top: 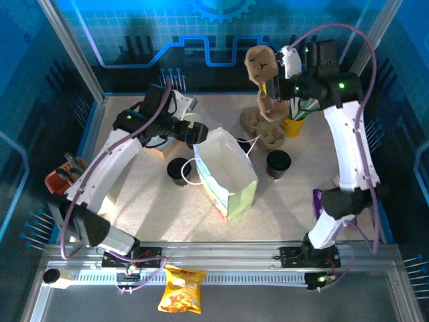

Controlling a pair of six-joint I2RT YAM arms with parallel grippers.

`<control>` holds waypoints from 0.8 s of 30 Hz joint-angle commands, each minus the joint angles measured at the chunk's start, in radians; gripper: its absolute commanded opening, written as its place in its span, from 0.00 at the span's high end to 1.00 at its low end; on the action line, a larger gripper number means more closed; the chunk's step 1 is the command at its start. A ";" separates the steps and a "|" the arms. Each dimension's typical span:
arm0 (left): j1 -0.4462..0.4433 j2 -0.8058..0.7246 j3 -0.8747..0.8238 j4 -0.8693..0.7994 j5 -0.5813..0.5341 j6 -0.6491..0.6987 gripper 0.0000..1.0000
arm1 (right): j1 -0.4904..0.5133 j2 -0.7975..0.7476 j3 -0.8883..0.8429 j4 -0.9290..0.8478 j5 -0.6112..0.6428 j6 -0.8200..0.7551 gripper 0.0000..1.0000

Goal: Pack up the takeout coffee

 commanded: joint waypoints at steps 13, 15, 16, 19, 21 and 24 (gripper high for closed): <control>-0.063 0.190 0.195 -0.140 0.114 0.196 0.41 | 0.041 -0.236 -0.331 0.149 -0.003 0.066 0.75; -0.074 0.198 0.198 -0.136 0.113 0.191 0.46 | 0.040 -0.254 -0.348 0.150 -0.001 0.068 0.75; -0.079 0.198 0.193 -0.128 0.115 0.191 0.49 | 0.040 -0.261 -0.358 0.154 -0.001 0.067 0.75; -0.087 0.201 0.189 -0.104 0.113 0.184 0.59 | 0.037 -0.279 -0.384 0.160 -0.003 0.069 0.75; -0.086 0.207 0.191 -0.098 0.108 0.181 0.66 | 0.037 -0.284 -0.399 0.163 -0.010 0.071 0.75; -0.088 0.218 0.198 -0.100 0.103 0.170 0.77 | 0.037 -0.293 -0.417 0.170 -0.013 0.072 0.75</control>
